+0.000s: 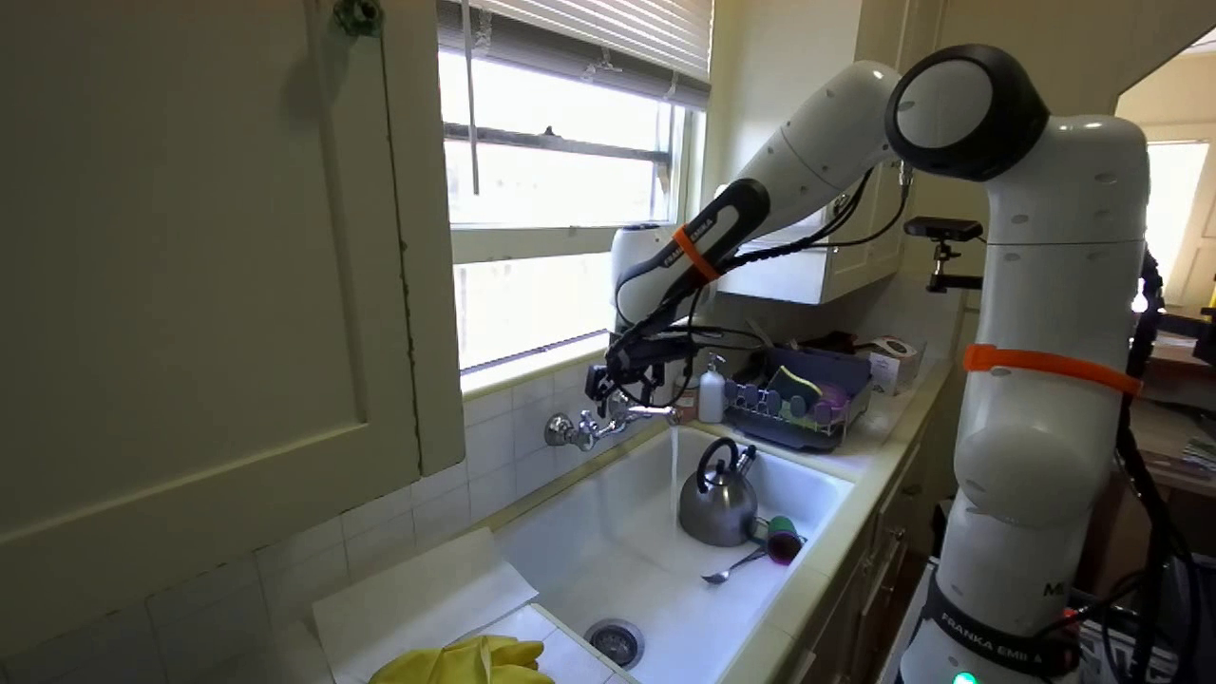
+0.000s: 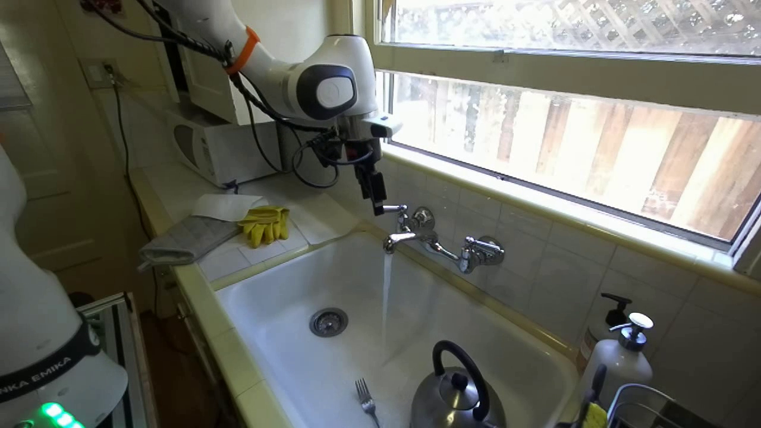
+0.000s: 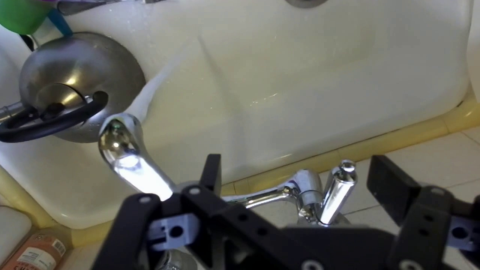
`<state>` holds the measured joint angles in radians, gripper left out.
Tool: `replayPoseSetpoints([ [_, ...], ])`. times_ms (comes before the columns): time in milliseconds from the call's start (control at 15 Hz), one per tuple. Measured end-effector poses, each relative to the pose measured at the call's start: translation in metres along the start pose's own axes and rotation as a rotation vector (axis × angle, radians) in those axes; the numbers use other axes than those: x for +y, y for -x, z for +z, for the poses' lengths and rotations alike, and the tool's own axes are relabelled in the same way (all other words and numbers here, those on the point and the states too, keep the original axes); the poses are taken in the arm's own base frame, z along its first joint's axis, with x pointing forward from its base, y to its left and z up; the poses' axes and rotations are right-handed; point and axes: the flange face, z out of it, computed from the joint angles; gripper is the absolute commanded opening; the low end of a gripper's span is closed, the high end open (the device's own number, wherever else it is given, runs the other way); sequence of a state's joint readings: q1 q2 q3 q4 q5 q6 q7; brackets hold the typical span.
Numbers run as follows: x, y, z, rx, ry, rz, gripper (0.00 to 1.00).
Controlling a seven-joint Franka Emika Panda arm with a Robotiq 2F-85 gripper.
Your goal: Close the tap
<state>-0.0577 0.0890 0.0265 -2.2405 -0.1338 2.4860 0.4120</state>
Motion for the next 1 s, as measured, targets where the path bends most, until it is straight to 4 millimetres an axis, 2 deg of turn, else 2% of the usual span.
replayPoseSetpoints([
  [333,-0.005,-0.02,0.028,0.022,-0.048,0.049,1.0],
  [867,-0.029,-0.032,0.031,0.056,-0.08,0.044,1.0],
  [933,-0.03,-0.033,0.033,0.054,-0.079,0.043,0.94],
  [1000,-0.032,-0.033,0.036,0.051,-0.078,0.042,0.82],
])
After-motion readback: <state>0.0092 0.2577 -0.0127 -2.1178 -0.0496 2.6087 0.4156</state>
